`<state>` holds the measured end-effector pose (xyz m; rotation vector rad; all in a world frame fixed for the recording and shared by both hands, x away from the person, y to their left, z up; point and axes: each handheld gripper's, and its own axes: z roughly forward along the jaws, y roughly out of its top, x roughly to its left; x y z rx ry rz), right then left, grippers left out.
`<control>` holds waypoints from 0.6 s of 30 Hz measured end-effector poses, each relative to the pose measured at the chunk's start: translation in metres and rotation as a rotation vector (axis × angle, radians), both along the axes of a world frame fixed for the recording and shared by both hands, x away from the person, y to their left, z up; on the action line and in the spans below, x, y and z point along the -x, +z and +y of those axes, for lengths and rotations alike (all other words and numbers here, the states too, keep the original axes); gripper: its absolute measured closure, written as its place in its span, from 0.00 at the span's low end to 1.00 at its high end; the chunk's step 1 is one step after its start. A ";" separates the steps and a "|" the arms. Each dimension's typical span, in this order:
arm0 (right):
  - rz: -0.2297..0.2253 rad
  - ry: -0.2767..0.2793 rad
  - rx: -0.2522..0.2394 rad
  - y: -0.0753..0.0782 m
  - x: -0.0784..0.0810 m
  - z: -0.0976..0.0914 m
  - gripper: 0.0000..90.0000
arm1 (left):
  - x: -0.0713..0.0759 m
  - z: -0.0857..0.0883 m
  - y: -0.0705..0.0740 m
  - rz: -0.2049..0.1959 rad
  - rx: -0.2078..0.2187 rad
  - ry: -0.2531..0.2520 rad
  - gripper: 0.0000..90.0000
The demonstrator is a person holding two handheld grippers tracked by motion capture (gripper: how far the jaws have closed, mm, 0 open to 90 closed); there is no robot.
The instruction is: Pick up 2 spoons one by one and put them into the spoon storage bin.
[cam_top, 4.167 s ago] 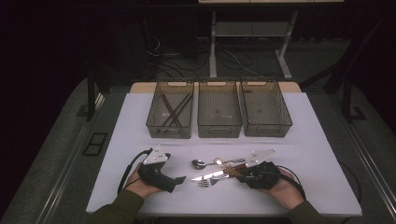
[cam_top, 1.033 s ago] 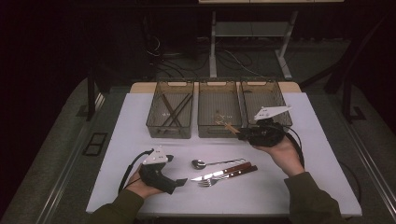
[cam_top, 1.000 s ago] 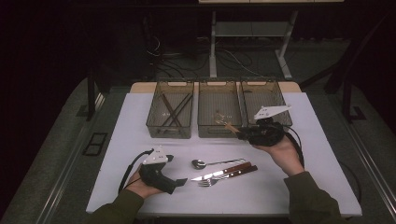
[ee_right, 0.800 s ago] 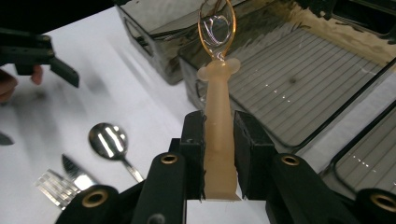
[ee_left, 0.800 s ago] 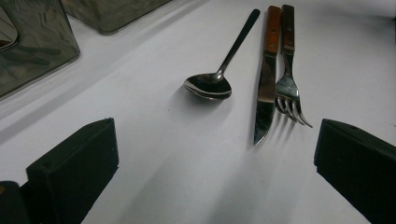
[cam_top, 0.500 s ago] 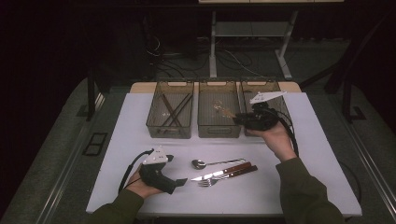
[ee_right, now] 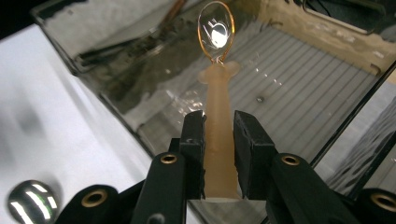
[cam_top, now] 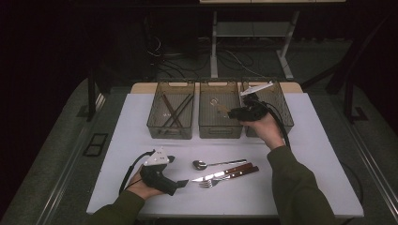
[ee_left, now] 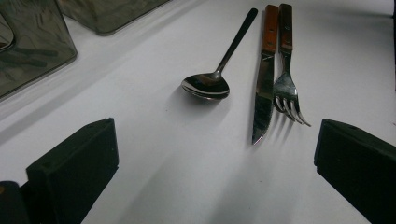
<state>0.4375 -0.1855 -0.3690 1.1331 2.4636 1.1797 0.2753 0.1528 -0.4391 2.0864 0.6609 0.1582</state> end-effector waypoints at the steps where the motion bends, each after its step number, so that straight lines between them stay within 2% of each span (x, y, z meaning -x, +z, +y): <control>1: 0.015 -0.007 0.010 -0.001 -0.001 0.001 0.82 | 0.000 0.000 0.000 -0.001 0.000 -0.001 0.00; 7: 0.052 -0.001 0.040 -0.015 -0.010 0.005 0.82 | 0.000 0.000 0.000 0.000 0.000 -0.002 0.00; 10: 0.053 0.004 0.055 -0.018 -0.011 0.007 0.81 | 0.000 0.000 0.000 0.001 -0.002 -0.004 0.00; 12: 0.045 -0.007 0.035 -0.018 -0.011 0.007 0.72 | 0.000 0.000 0.000 -0.003 -0.003 -0.005 0.00; 14: 0.043 -0.007 0.011 -0.016 -0.010 0.006 0.68 | 0.000 0.000 0.000 -0.003 -0.002 -0.005 0.00; 18: 0.040 -0.003 -0.006 -0.011 -0.007 0.003 0.60 | 0.000 -0.001 0.000 0.002 0.002 -0.002 0.00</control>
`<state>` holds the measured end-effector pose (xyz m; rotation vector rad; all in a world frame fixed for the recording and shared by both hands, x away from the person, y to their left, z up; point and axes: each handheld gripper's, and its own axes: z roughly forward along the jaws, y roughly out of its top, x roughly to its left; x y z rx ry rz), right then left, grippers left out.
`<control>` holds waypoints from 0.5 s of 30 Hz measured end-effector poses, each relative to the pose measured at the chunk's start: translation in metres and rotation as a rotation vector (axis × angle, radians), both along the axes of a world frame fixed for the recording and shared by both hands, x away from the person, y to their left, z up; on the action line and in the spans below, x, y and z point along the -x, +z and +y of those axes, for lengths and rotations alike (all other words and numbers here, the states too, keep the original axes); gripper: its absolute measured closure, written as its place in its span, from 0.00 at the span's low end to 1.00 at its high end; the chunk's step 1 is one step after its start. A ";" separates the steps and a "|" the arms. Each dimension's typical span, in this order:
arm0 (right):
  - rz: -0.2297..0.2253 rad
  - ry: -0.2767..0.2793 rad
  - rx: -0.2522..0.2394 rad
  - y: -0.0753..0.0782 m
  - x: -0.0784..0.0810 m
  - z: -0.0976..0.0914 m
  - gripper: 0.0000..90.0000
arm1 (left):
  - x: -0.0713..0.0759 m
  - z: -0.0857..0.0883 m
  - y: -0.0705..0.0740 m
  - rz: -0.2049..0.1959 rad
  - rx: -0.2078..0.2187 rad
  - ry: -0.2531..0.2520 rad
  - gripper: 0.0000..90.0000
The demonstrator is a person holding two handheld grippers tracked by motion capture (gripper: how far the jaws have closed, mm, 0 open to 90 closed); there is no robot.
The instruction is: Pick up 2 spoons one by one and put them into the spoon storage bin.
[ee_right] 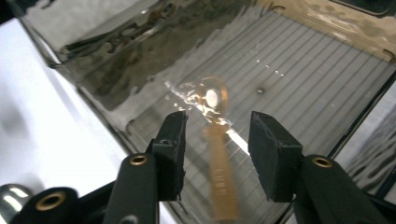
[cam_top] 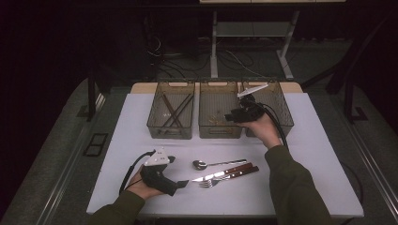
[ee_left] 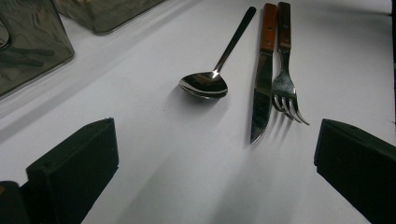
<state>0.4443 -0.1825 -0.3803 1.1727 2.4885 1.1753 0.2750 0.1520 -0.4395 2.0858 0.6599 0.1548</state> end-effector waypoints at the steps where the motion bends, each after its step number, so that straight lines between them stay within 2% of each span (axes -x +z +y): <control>1: -0.001 -0.002 -0.011 0.001 0.001 -0.001 0.59 | 0.000 0.000 0.000 0.001 0.000 0.002 0.00; 4: -0.004 0.004 -0.044 0.005 0.005 -0.005 0.57 | 0.000 0.000 0.000 -0.001 -0.006 -0.002 0.00; 10: -0.054 -0.006 -0.055 0.014 0.019 -0.015 0.47 | 0.000 0.001 0.000 -0.001 -0.008 0.000 0.00; 15: -0.077 -0.021 -0.080 0.014 0.031 -0.031 0.41 | 0.000 0.001 0.000 -0.002 -0.015 -0.002 0.00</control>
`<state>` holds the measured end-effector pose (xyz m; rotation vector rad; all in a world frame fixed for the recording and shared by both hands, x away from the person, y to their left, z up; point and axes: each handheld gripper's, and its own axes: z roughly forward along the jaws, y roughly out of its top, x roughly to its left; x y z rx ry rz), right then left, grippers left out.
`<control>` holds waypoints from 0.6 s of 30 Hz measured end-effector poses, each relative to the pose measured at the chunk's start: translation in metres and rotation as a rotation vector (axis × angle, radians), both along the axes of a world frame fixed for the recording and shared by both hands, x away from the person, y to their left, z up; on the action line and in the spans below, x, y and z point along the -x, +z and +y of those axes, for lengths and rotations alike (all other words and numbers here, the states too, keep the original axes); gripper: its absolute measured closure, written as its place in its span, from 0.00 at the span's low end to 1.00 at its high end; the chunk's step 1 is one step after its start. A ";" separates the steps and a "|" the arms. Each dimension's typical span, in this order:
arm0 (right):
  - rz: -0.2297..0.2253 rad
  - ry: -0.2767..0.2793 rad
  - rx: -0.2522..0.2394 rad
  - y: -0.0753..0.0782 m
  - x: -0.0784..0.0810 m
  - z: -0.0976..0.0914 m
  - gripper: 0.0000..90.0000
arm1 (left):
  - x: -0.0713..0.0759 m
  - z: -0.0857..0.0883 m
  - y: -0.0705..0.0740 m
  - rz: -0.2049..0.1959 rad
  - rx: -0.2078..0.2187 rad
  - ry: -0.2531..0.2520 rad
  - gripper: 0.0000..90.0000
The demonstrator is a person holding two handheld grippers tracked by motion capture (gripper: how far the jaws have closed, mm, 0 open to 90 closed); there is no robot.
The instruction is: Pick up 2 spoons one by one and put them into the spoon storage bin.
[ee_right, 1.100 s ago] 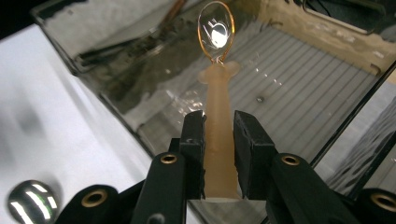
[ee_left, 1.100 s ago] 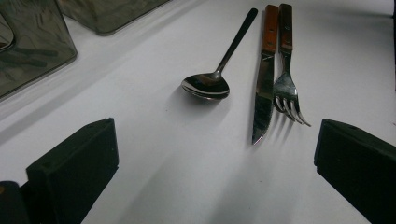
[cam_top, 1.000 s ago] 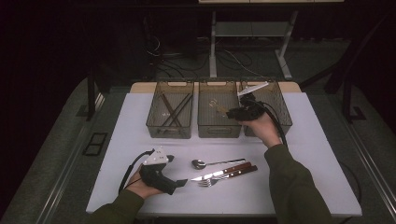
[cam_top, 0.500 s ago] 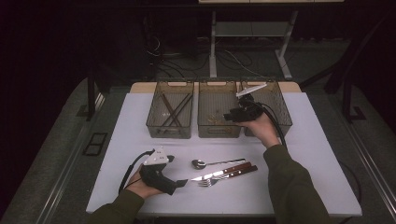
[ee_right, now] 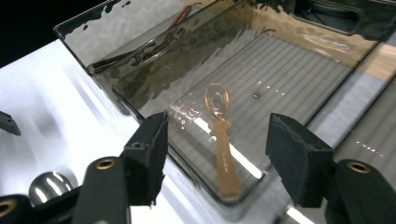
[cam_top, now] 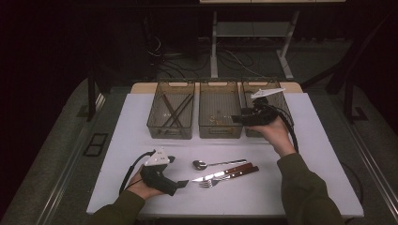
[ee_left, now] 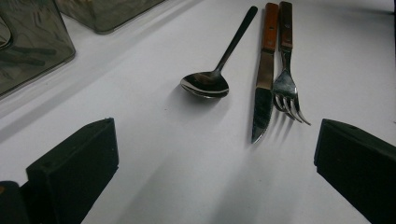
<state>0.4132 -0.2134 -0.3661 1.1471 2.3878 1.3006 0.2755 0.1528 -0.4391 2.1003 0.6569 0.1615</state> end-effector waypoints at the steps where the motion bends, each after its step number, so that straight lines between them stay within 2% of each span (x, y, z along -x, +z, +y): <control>1: -0.002 -0.004 0.001 0.000 0.003 -0.002 0.39 | 0.000 0.000 0.000 0.001 -0.002 0.000 0.00; 4: -0.006 -0.003 -0.013 -0.002 0.011 -0.008 0.35 | 0.000 0.000 0.000 0.002 -0.001 0.001 0.00; 6: 0.007 0.007 -0.042 -0.002 0.018 -0.012 0.29 | 0.000 0.000 0.000 0.002 -0.001 0.002 0.00; 9: 0.010 0.009 -0.045 -0.005 0.028 -0.016 0.21 | 0.000 0.000 0.000 0.002 0.000 0.004 0.00; 13: -0.011 0.009 -0.007 -0.010 0.043 -0.019 0.21 | 0.000 0.000 0.000 0.002 0.001 0.005 0.00; 18: -0.018 0.023 -0.008 -0.018 0.059 -0.023 0.20 | 0.000 0.000 0.000 0.001 0.001 0.005 0.00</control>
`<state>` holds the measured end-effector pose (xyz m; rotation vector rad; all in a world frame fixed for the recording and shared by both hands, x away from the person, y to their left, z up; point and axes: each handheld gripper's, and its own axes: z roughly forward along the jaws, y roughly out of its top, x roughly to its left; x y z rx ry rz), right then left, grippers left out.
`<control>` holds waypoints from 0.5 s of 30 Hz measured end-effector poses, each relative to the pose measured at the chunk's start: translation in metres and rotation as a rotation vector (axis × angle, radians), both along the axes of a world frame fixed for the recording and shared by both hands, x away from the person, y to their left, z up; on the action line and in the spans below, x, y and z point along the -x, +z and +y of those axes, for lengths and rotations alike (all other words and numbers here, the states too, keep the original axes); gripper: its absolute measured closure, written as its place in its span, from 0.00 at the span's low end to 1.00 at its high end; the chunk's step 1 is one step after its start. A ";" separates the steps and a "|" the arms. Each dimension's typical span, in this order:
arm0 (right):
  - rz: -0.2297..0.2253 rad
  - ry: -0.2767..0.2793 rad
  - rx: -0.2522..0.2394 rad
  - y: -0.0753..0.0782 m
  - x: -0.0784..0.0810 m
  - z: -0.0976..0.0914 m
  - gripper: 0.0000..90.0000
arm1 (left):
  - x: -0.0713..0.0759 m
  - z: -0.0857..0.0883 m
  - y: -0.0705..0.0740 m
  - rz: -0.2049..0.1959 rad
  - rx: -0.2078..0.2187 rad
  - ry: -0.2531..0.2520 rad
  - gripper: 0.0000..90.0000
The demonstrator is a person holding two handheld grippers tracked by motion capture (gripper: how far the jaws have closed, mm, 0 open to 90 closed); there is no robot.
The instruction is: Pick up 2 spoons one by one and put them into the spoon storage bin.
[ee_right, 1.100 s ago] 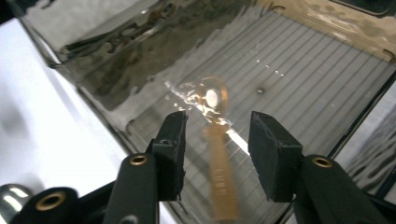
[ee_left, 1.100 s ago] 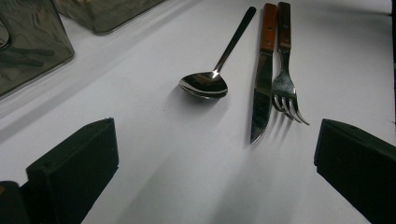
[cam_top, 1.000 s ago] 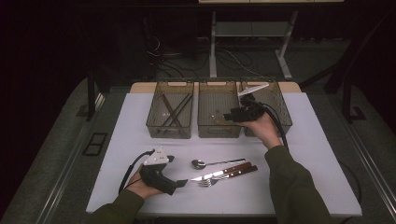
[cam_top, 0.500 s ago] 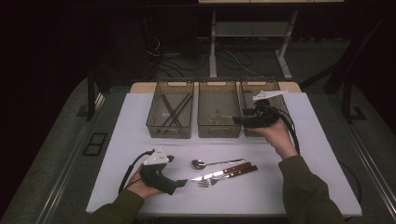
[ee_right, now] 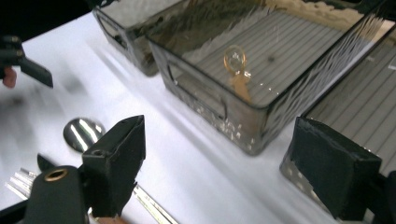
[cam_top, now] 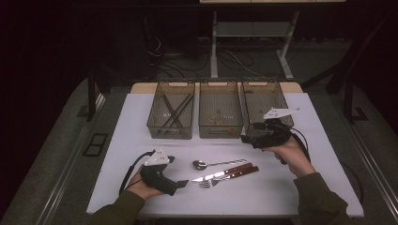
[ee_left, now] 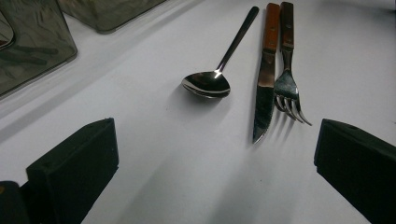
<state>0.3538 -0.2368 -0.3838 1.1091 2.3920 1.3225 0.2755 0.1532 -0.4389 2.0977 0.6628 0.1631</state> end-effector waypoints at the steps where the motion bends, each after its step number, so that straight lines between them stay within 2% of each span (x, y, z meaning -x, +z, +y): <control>1: -0.005 -0.004 0.004 -0.001 0.003 -0.001 0.18 | 0.000 0.000 0.000 0.000 0.003 0.002 0.00; 6: -0.041 -0.016 0.007 -0.007 0.018 -0.008 0.14 | 0.001 0.000 0.001 -0.001 0.004 0.001 0.00; 15: -0.048 -0.018 0.020 -0.024 0.046 -0.020 0.13 | 0.001 0.001 0.001 -0.005 0.006 0.001 0.00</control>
